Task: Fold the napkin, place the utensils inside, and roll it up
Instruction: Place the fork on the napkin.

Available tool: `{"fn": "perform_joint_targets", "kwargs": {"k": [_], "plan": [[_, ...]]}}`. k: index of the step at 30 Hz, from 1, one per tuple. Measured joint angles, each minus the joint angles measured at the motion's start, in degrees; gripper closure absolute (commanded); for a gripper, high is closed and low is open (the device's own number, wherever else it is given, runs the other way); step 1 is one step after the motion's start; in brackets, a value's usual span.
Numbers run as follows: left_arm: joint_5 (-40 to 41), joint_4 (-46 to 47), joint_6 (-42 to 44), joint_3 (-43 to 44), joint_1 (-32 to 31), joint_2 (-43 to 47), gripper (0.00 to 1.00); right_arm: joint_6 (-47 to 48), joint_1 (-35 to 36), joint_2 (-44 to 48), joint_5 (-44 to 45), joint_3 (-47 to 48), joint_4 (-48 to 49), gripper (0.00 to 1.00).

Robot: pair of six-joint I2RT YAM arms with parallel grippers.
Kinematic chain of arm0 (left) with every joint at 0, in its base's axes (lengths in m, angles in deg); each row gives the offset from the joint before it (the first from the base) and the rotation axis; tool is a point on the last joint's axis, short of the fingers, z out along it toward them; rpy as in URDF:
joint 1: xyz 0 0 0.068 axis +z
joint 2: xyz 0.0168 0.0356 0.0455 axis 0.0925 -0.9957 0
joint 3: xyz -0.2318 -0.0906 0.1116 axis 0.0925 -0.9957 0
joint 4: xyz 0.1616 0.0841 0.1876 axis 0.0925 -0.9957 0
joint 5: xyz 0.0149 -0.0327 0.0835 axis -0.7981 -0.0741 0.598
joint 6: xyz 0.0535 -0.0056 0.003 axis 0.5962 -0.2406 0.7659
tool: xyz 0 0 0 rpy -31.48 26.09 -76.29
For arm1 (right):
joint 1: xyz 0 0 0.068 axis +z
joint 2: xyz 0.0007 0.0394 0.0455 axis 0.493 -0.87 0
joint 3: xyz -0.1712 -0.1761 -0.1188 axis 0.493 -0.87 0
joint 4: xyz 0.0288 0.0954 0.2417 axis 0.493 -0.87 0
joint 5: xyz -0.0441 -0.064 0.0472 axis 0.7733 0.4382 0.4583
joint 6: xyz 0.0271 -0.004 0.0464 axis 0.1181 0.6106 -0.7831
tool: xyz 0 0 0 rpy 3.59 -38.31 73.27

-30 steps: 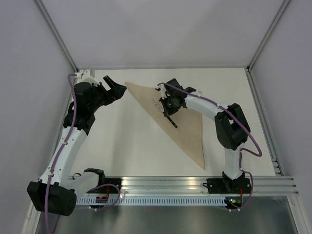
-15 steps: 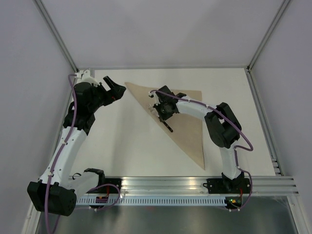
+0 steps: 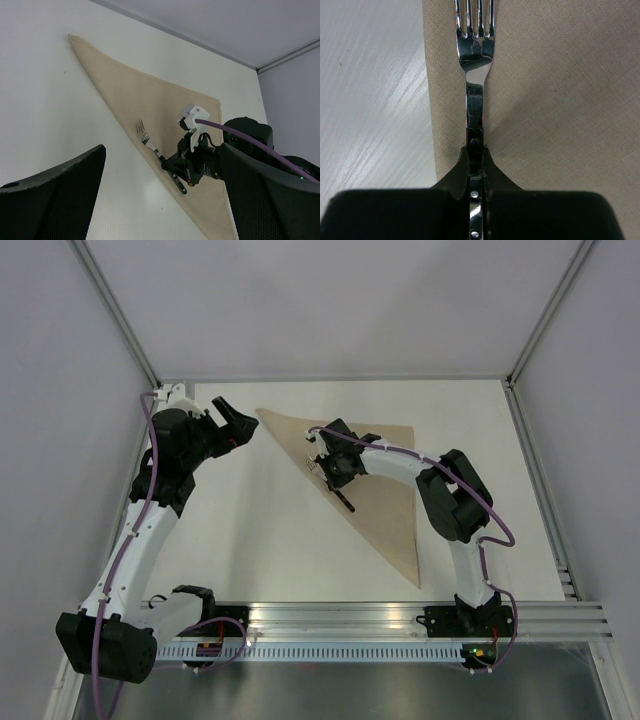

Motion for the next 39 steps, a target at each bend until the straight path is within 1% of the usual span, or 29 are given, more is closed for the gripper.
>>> {"fn": "perform_joint_targets", "kwargs": {"k": [10,19,29,39], "plan": [[0.02,-0.26,0.5,0.0,0.0,0.0,0.02,0.57,0.48,-0.11,-0.37,-0.33,1.03,1.0],[0.5,-0.96,1.2,0.0,0.0,0.11,0.02,0.17,4.26,-0.74,-0.48,-0.33,3.61,1.0],[1.55,-1.33,1.97,0.0,0.0,0.15,0.01,-2.29,8.15,-0.83,-1.16,-0.87,5.42,1.0],[1.66,-1.33,2.27,0.0,0.0,0.09,0.01,-4.98,8.35,-0.33,-2.38,-2.25,7.23,1.0]]}}
